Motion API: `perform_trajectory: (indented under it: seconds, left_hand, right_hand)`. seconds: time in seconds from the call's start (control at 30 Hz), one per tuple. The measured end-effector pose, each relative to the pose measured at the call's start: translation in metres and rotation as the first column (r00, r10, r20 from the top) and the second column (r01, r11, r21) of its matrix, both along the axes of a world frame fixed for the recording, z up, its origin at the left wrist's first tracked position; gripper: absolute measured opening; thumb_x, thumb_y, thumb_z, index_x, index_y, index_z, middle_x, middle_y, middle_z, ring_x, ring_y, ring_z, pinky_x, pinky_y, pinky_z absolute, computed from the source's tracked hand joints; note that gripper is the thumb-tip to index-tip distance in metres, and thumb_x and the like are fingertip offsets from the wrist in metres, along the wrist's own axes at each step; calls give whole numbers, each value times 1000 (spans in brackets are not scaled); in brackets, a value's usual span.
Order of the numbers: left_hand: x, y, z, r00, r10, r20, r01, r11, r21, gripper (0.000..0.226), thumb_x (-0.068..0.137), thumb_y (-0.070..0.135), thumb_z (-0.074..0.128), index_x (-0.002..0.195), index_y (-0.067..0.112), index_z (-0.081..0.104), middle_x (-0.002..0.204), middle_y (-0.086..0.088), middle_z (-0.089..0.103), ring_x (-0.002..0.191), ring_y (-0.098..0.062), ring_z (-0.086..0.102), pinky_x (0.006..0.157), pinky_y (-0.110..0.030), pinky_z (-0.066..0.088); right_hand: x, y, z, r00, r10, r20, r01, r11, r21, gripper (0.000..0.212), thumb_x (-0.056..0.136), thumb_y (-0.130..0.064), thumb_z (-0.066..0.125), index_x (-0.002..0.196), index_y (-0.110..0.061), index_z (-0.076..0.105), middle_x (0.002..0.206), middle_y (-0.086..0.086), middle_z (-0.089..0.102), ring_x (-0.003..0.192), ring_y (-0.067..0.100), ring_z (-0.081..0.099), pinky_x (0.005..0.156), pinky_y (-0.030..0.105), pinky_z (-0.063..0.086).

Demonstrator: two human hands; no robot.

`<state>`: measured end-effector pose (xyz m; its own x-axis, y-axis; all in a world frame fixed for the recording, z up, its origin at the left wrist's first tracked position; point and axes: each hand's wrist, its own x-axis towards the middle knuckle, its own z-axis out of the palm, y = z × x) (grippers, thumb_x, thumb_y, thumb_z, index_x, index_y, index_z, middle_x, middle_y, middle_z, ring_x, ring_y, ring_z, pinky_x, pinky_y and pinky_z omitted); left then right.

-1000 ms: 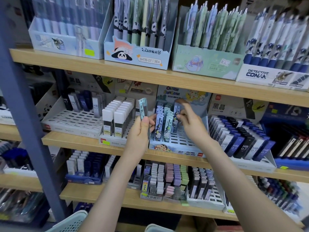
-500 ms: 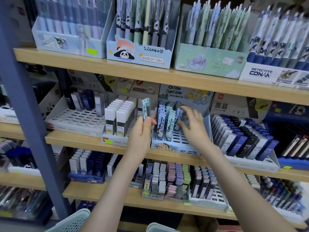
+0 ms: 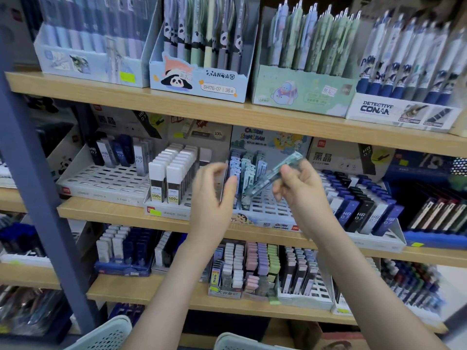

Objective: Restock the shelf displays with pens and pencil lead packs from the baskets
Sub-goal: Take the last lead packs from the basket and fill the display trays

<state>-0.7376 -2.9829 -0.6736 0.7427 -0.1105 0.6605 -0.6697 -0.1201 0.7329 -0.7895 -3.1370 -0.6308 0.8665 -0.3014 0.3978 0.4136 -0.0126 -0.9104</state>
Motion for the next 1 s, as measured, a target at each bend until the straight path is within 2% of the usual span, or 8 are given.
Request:
perform_trajectory:
  seconds: [0.1, 0.23, 0.37, 0.5, 0.63, 0.7, 0.8, 1.0]
  left_hand:
    - [7, -2, -5, 991, 36, -131, -31, 999, 39, 58, 94, 38, 54, 144, 22, 30, 147, 4, 34, 136, -9, 30, 110, -27, 26]
    - [12, -12, -12, 978, -58, -200, 92, 982, 163, 74, 91, 38, 61, 150, 27, 17, 154, 9, 24, 139, -7, 25, 108, -25, 27]
    - [16, -20, -14, 991, -1, -135, 36, 966, 257, 72, 92, 30, 61, 150, 25, 19, 151, 6, 30, 135, -8, 30, 96, -15, 24]
    - [19, -20, -15, 995, 26, -100, 2, 963, 270, 71, 91, 30, 62, 149, 23, 21, 150, 5, 31, 135, -10, 30, 98, -17, 25]
    - [20, -19, -16, 996, 9, -86, 13, 966, 257, 71, 91, 31, 63, 148, 25, 22, 148, 6, 32, 134, -9, 32, 100, -20, 27]
    - [21, -19, -17, 997, 9, -82, 12, 966, 257, 71, 91, 31, 62, 148, 25, 21, 148, 6, 32, 133, -9, 32, 99, -20, 27]
    - [21, -19, -18, 997, 13, -75, 7, 967, 255, 71, 91, 31, 62, 148, 25, 21, 148, 5, 32, 133, -9, 32, 100, -20, 27]
    - [22, -20, -19, 998, 16, -66, 1, 967, 253, 71, 91, 32, 62, 148, 24, 21, 147, 4, 33, 132, -10, 34, 99, -23, 30]
  right_hand:
    - [5, -10, -7, 998, 19, -57, -13, 995, 99, 8, 99, -10, 42, 91, -12, 42, 77, 4, 54, 56, 12, 49, 54, 23, 43]
    - [12, -14, -16, 977, -153, -148, 108, 956, -272, 8, 101, -19, 42, 98, -15, 48, 88, 0, 59, 62, 7, 52, 63, 24, 46]
    - [20, -24, -17, 957, -222, -188, 114, 881, -458, 13, 99, -25, 46, 106, -24, 57, 113, -7, 57, 90, 0, 57, 74, 21, 48]
    - [27, -24, -13, 943, -321, -92, 245, 853, -461, 13, 95, -17, 54, 106, -23, 52, 98, -4, 60, 85, 17, 60, 75, 29, 51]
    - [30, -22, -12, 937, -349, -19, 291, 808, -512, 31, 94, -16, 57, 117, -29, 40, 96, 19, 61, 85, 27, 62, 76, 40, 50]
    - [30, -21, -12, 947, -321, 19, 271, 765, -584, 31, 95, -16, 55, 114, -34, 40, 86, 15, 61, 81, 15, 64, 70, 32, 49]
    - [34, -21, -12, 964, -264, 29, 226, 759, -610, 31, 96, -12, 52, 116, -34, 43, 86, -4, 62, 75, -8, 62, 67, 7, 46]
    - [42, -23, -13, 965, -262, 15, 219, 772, -596, 33, 95, -12, 53, 124, -27, 49, 82, 6, 64, 70, 2, 63, 75, 24, 50]
